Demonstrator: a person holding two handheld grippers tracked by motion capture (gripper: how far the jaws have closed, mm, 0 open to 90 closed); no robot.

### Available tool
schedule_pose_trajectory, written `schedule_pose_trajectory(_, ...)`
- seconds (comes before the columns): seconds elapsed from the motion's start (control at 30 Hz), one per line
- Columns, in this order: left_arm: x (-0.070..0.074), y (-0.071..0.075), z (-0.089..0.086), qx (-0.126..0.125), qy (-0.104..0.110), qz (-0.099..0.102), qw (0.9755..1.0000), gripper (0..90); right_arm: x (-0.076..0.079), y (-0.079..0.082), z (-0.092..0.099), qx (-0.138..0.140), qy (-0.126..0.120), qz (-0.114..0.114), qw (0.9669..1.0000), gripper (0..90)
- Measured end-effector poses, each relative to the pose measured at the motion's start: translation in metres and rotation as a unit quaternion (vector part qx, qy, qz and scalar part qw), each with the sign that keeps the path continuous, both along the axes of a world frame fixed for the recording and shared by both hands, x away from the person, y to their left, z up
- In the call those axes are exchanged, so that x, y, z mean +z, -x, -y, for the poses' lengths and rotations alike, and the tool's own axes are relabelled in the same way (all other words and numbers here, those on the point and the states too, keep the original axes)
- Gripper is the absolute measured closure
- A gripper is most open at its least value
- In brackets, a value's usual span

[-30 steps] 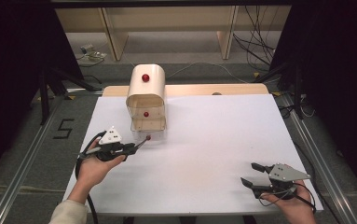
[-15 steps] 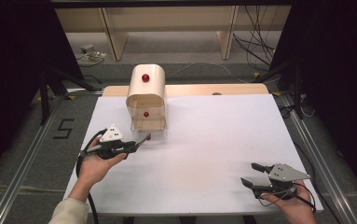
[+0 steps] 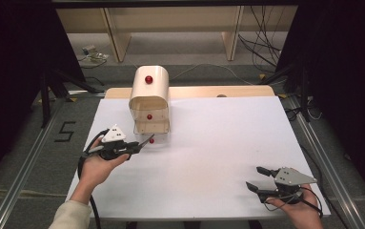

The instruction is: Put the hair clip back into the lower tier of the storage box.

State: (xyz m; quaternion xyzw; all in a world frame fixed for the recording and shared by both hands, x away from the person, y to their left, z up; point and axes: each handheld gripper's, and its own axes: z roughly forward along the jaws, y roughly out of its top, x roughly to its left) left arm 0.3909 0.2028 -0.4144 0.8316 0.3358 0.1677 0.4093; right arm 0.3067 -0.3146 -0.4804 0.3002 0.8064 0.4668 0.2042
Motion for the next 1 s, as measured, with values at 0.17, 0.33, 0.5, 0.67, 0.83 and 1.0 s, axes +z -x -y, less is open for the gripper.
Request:
schedule_pose_trajectory(0.17, 0.0000, -0.0015, 0.0006, 0.002, -0.003, -0.002, 1.0000, 76.8, -0.0002, -0.0004, 0.0003, 0.000, 0.000, 0.001, 1.0000, 31.3)
schedule_pose_trajectory(0.33, 0.0009, -0.0029, 0.0018, 0.004, -0.007, 0.000, 1.0000, 76.8, -0.0001, 0.0000, 0.0002, 0.000, 0.000, 0.000, 1.0000, 31.2)
schedule_pose_trajectory(0.5, 0.0030, -0.0043, 0.0020, 0.004, -0.007, 0.000, 1.0000, 76.8, -0.0001, -0.0002, 0.0002, 0.000, 0.000, 0.000, 1.0000, 31.2)
schedule_pose_trajectory(0.67, 0.0036, -0.0056, 0.0028, 0.006, -0.008, 0.000, 0.9999, 76.8, -0.0003, -0.0004, 0.0002, 0.001, 0.000, 0.001, 1.0000, 31.2)
schedule_pose_trajectory(0.83, 0.0056, -0.0065, 0.0034, 0.007, -0.008, 0.001, 0.9999, 76.8, -0.0002, -0.0002, 0.0001, 0.000, -0.001, 0.000, 1.0000, 31.2)
schedule_pose_trajectory(1.0, 0.0069, -0.0081, 0.0045, 0.008, -0.012, 0.002, 0.9999, 76.8, -0.0004, -0.0005, 0.0002, 0.000, 0.000, 0.001, 1.0000, 31.2)
